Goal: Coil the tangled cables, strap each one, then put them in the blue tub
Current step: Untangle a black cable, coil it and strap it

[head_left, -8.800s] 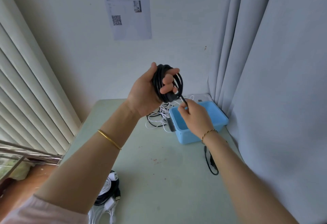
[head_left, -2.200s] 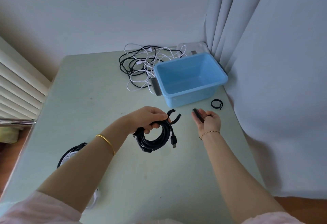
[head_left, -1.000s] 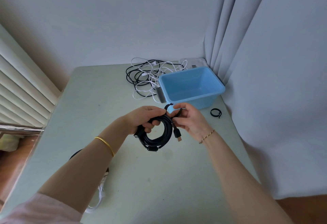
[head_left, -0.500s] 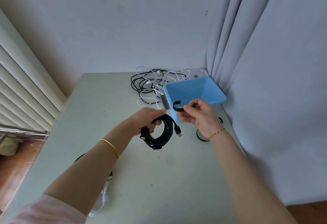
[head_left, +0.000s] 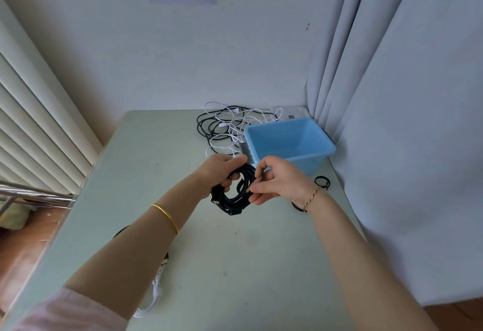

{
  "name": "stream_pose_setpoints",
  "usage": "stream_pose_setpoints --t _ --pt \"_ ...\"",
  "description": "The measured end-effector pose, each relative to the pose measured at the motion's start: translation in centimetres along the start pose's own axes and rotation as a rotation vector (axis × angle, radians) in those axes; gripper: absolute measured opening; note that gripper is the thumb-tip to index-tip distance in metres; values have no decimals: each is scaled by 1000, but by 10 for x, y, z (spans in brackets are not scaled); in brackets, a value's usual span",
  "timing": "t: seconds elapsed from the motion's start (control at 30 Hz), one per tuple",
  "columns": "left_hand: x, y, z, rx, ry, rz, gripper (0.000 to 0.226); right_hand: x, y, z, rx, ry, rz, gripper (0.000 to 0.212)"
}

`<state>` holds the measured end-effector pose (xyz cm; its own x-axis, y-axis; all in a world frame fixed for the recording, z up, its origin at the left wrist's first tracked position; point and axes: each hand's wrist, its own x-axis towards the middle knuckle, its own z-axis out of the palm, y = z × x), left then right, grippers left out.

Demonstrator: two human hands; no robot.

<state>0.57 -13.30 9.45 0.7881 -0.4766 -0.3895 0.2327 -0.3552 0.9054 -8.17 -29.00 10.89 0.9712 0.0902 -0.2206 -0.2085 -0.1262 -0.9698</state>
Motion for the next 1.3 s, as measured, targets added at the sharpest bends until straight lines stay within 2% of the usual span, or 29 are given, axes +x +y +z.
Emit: stream_pose_setpoints --t 0.17,0.27,0.37,0.5,0.63,0.73,0.9,1.1,1.2,1.3 --pt "-4 5 5 98 36 68 28 3 -3 11 -233 42 -94 25" --pt "-6 8 9 136 54 106 31 5 0 15 -296 125 -192 26" --pt "-5 9 9 134 80 132 28 10 10 19 -345 269 -304 30" --pt "-5 9 11 163 79 157 25 19 24 22 -617 467 -468 32" --pt "-9 12 14 213 94 214 24 23 35 21 -810 646 -557 27" --pt "-8 11 15 246 131 249 29 26 39 21 -791 686 -603 26" --pt "-6 13 12 289 107 273 54 27 39 20 -736 693 -656 26" --pt "-9 18 12 253 111 241 38 25 29 17 -732 717 -718 27" --pt "-11 18 11 141 96 232 33 25 25 16 -625 705 -639 32" --pt "-12 16 10 66 96 219 33 26 24 15 -473 669 -568 24"
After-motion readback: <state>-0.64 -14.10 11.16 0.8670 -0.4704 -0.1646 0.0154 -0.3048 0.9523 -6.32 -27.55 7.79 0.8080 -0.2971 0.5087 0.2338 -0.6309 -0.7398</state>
